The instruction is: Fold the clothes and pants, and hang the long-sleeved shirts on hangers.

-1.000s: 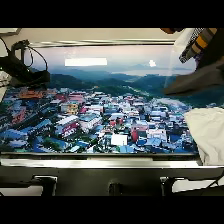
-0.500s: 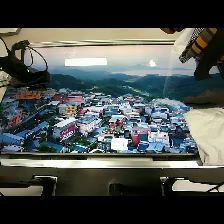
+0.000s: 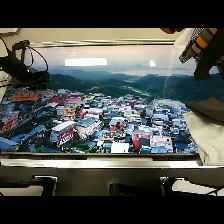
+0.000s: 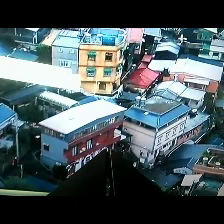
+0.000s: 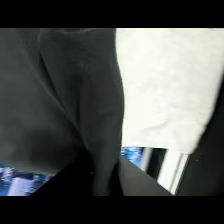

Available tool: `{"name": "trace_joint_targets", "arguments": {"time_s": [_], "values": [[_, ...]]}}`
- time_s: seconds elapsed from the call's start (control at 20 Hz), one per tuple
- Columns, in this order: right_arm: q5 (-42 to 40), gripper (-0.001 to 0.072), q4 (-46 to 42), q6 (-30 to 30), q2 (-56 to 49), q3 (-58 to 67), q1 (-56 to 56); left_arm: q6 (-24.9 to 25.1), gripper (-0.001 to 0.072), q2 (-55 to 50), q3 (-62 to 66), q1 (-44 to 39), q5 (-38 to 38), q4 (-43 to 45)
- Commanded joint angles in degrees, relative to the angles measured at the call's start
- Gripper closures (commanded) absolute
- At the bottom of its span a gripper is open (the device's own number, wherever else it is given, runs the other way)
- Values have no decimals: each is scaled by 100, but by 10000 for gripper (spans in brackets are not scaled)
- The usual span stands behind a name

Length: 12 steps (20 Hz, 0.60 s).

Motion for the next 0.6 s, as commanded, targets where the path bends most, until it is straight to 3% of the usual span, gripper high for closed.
{"name": "trace_joint_targets", "arguments": {"time_s": [0.0, 0.3, 0.55], "values": [[94, 673, -763, -101, 374, -916, -4, 9, 686, -2, -2, 0, 0, 2], [-190, 673, -1246, 94, 922, -2483, -7, 9, 687, -2, -2, 0, 0, 2], [-214, 671, -1495, 98, 970, -2896, -7, 7, 686, -2, -2, 0, -11, 0]]}}
